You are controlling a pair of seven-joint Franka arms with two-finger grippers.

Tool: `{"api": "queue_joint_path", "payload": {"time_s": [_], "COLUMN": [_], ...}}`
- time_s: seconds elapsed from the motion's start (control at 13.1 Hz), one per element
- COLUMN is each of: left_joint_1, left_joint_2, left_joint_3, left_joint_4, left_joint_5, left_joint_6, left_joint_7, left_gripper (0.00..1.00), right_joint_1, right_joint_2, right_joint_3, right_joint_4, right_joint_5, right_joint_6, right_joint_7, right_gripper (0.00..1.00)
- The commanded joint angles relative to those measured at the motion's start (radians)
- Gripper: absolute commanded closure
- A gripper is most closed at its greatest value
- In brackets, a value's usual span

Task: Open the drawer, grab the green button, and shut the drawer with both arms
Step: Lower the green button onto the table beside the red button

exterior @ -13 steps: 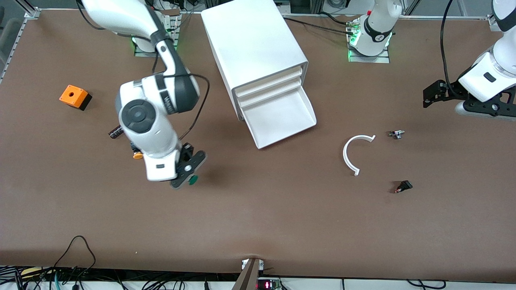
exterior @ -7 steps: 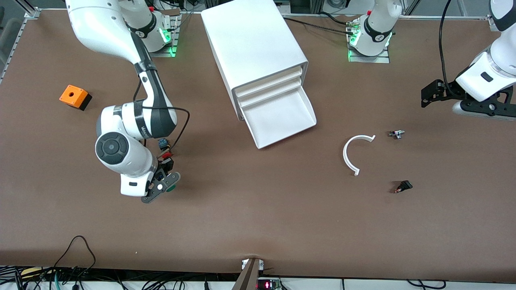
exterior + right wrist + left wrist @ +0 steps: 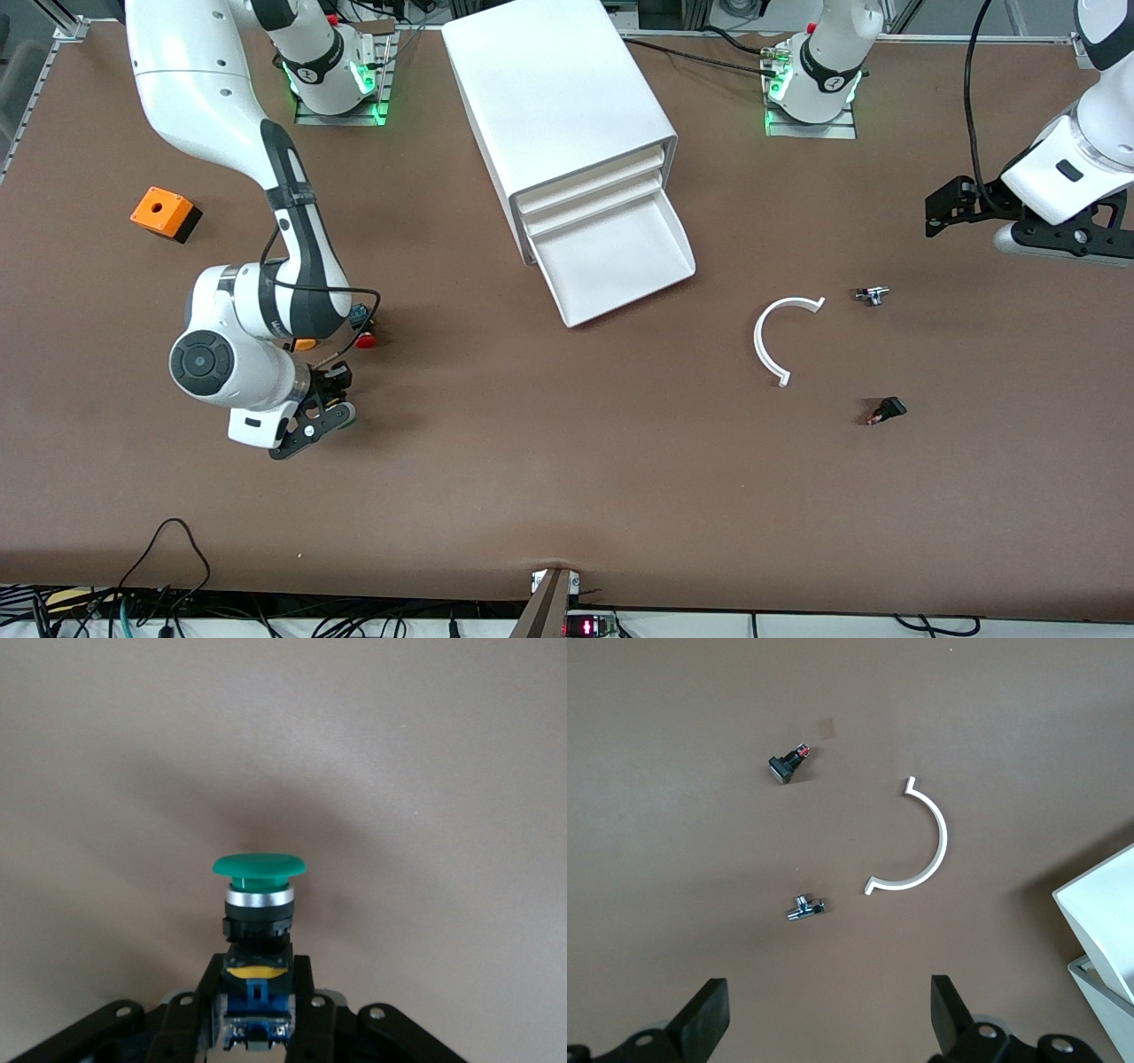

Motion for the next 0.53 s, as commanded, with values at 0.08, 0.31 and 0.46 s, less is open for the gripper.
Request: {"api": "queue_joint_path", "payload": {"time_s": [0.08,0.31,0.46], "left_joint_1": [-0.001,-0.001,-0.001], "left_joint_2": [-0.004,-0.004,-0.004], "left_joint_3": [-0.004,-0.004,-0.004], "left_joint_4": [0.001,0.001,0.001], "left_joint_5": [0.002,0.002,0.002], "left_joint_6": [-0.008,-0.008,-0.008], "left_joint_7": [-0.009,-0.009,-0.009], "left_gripper": [0.0,0.0,0.0], "right_joint_1": [-0.022,-0.057,-0.048], "right_joint_2": [-0.019,-0.019,-0.034], "right_joint_3": [0.015,0.018,0.017], "right_joint_4": [-0.039,-0.042,-0.11], "right_joint_5": [0.024,0.028,0.048], "right_joint_6": [0.027,0.033,0.091], "right_joint_7": [-0.047,-0.123,-0.135], "right_gripper": [0.76,0.76,0.76]}}
